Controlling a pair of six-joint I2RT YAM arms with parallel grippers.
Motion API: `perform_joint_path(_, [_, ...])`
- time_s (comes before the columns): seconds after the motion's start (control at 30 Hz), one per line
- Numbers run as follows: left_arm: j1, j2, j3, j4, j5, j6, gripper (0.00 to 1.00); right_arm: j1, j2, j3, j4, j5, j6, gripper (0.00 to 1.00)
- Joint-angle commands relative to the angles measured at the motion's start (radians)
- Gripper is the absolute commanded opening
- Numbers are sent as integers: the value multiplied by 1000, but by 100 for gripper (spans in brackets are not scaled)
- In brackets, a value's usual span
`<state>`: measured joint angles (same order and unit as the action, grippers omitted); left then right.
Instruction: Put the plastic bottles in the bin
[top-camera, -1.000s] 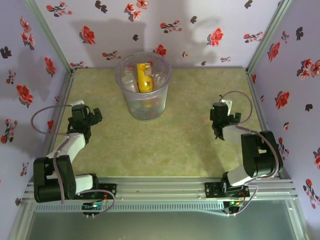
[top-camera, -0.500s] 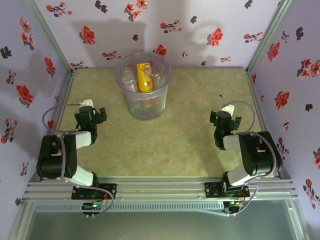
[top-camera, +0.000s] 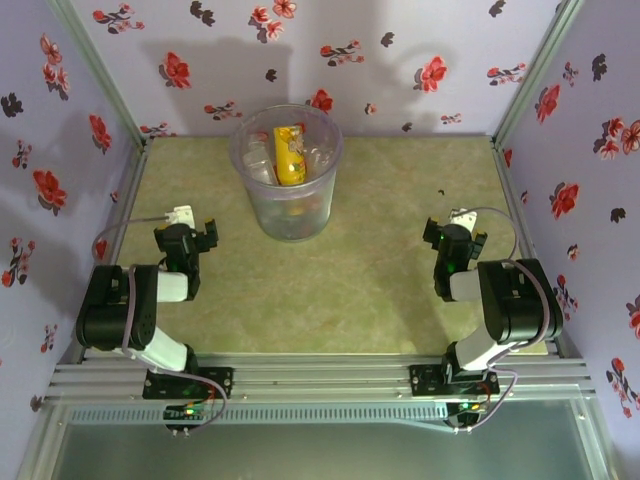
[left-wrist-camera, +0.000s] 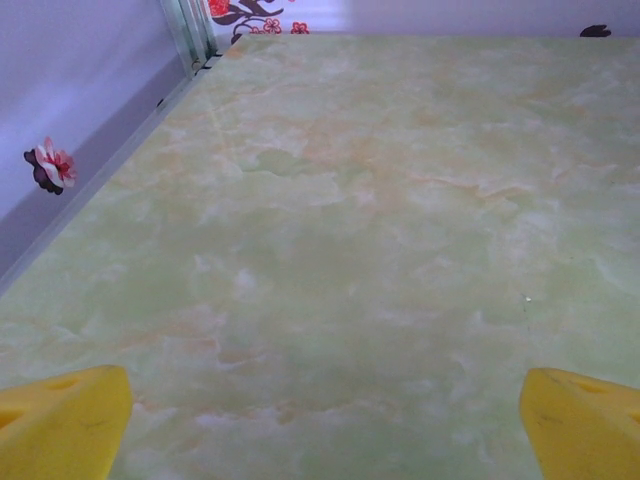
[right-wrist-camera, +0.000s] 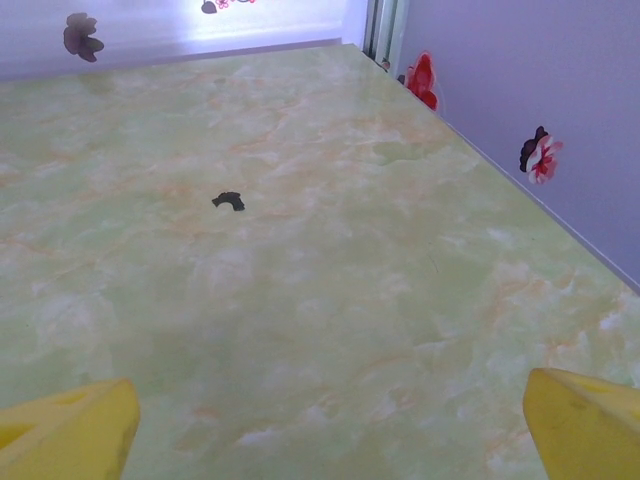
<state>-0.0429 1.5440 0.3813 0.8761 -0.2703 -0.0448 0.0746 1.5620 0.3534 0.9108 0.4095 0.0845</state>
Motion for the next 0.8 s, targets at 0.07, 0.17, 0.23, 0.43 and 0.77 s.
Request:
perform_joint_path(0.07, [5,6,-1,50,-26,19,100,-7,-2,12,17,-6,20,99])
perform_joint_path(0.17, [5,5,-1,50,-25,19,100,-7,1,11,21,-6,20,99])
perform_joint_path(0.23, [5,7,-1,50,-24,19,100,-7,1,12,20,-6,19,99])
perform_joint_path(0.43, [5,6,-1,50,-25,20,100,-7,4,19,10,-8,19,99])
perform_joint_path(0.77, [5,5,-1,50,-25,19,100,-19,-1,15,8,-28,27,99])
